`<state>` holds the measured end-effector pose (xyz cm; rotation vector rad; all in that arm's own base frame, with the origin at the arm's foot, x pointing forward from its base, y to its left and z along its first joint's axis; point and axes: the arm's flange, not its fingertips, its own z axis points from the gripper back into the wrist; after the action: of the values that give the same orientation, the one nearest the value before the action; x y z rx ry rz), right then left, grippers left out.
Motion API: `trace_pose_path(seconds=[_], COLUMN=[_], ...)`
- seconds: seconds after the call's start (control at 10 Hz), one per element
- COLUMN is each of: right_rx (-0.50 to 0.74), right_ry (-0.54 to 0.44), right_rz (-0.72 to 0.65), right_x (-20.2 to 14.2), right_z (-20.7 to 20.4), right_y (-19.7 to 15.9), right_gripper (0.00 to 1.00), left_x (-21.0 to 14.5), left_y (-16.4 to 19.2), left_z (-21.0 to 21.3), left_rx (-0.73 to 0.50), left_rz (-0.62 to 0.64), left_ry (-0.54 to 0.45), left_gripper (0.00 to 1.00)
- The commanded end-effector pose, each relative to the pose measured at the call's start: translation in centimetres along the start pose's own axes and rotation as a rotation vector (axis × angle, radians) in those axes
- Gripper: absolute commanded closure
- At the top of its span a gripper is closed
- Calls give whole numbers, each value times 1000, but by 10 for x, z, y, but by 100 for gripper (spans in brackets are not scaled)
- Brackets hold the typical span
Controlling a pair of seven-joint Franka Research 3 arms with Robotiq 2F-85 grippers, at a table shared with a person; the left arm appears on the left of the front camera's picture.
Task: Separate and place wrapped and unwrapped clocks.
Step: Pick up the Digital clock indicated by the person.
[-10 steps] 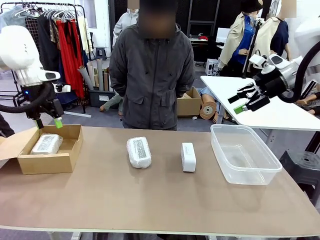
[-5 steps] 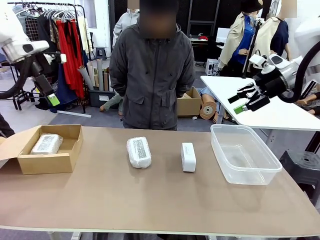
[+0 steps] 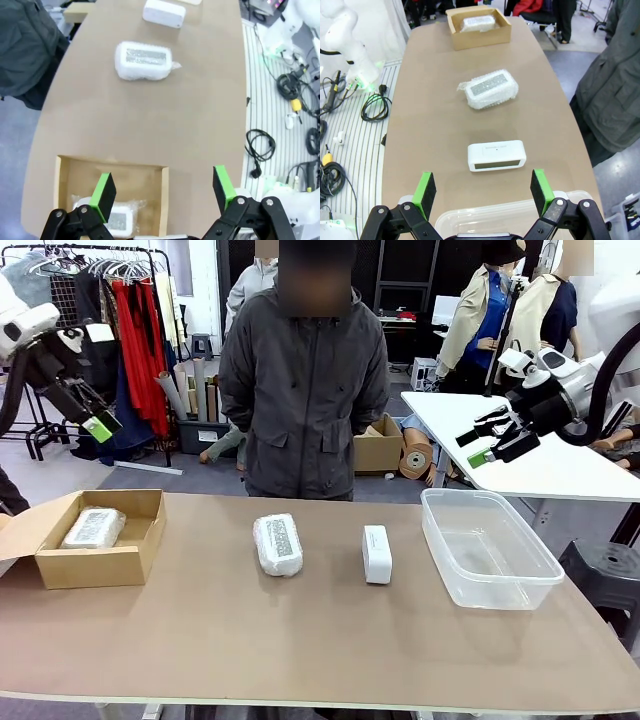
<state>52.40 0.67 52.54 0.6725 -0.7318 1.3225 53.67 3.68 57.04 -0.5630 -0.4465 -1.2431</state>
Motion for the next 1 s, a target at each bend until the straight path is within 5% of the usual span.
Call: trace_pose_path(seconds=[0.0,0.5,0.9], right_rx=[0,0,0], right_ry=[-1,-1,-1], right_rz=[4,4,4], right_x=[2,2,2], right_z=[0,0,0], right_y=[0,0,0], right_gripper=[0,0,0], left_x=[3,1,14], left_y=[3,3,12], left_z=[-2,-6,-26], left_rx=[-12,-9,26], left_rz=[-4,-5,-295], left_ry=[36,17,-65], left_gripper=[0,0,0])
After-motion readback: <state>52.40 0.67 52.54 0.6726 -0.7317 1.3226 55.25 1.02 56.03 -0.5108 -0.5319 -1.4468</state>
